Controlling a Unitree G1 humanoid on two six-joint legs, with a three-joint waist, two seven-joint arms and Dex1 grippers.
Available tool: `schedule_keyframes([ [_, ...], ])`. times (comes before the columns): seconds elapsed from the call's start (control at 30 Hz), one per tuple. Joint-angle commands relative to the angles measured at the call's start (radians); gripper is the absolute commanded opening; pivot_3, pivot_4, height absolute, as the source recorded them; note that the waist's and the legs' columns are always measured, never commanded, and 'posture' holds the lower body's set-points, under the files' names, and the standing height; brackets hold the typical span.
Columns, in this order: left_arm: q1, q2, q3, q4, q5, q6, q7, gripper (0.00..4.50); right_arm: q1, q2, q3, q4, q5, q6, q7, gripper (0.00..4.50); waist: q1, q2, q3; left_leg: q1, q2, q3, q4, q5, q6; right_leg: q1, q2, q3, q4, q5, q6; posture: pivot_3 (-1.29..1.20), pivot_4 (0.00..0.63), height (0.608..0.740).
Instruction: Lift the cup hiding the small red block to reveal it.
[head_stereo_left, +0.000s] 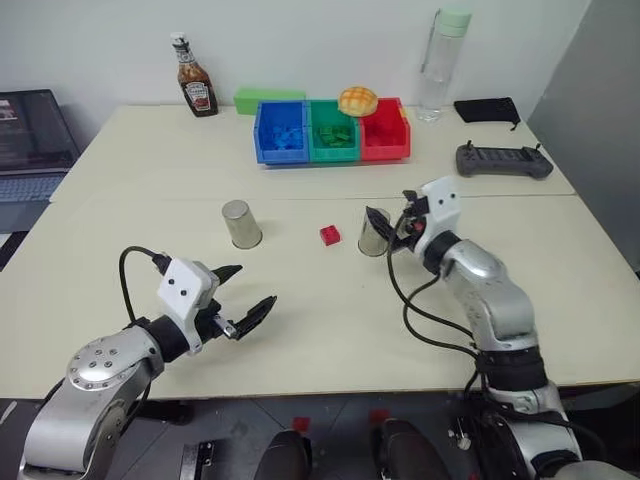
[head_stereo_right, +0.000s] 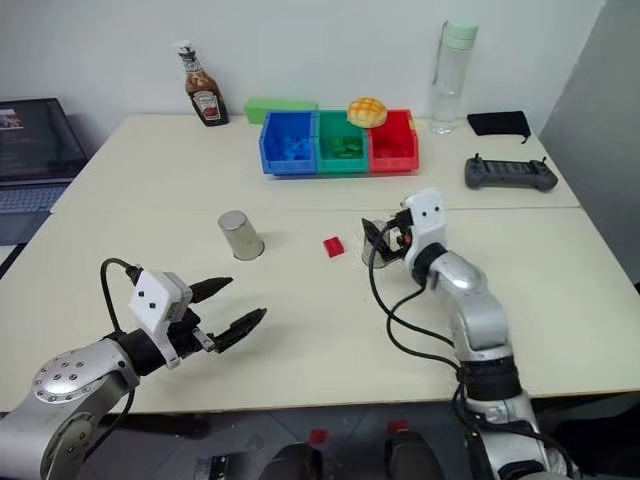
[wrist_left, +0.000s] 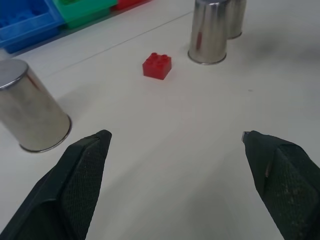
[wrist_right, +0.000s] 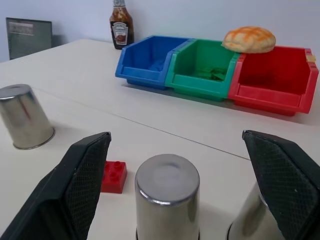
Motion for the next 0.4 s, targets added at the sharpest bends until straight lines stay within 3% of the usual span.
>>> schedule_keyframes([
  [0.03,-0.002,0.023,0.04,-0.016,-0.018,0.009,-0.012,4.5,0.067,-0.102,-0.051,-0.212,0.144,0.114,0.12,4.48,0.004,0.0,0.0,0.0,0.0,0.0,0.0,0.0,0.0,0.0,0.0,0.0,0.0,0.0,0.0,0.0,0.15,0.74],
  [0.23,-0.032,0.059,0.082,0.011,-0.105,0.056,-0.077,4.5,0.145,-0.278,-0.082,-0.32,0.266,0.225,0.236,4.48,0.009,0.0,0.001,0.0,0.0,0.0,0.0,0.0,0.0,0.001,0.0,-0.001,0.0,0.0,0.0,0.0,0.15,0.74],
  [0.4,-0.047,0.085,0.075,0.015,-0.124,0.075,-0.104,4.5,0.164,-0.317,-0.076,-0.322,0.296,0.24,0.244,4.48,0.008,0.0,0.001,0.001,0.0,0.0,0.0,0.0,0.0,0.001,0.002,-0.001,0.0,0.0,0.0,0.0,0.15,0.74],
])
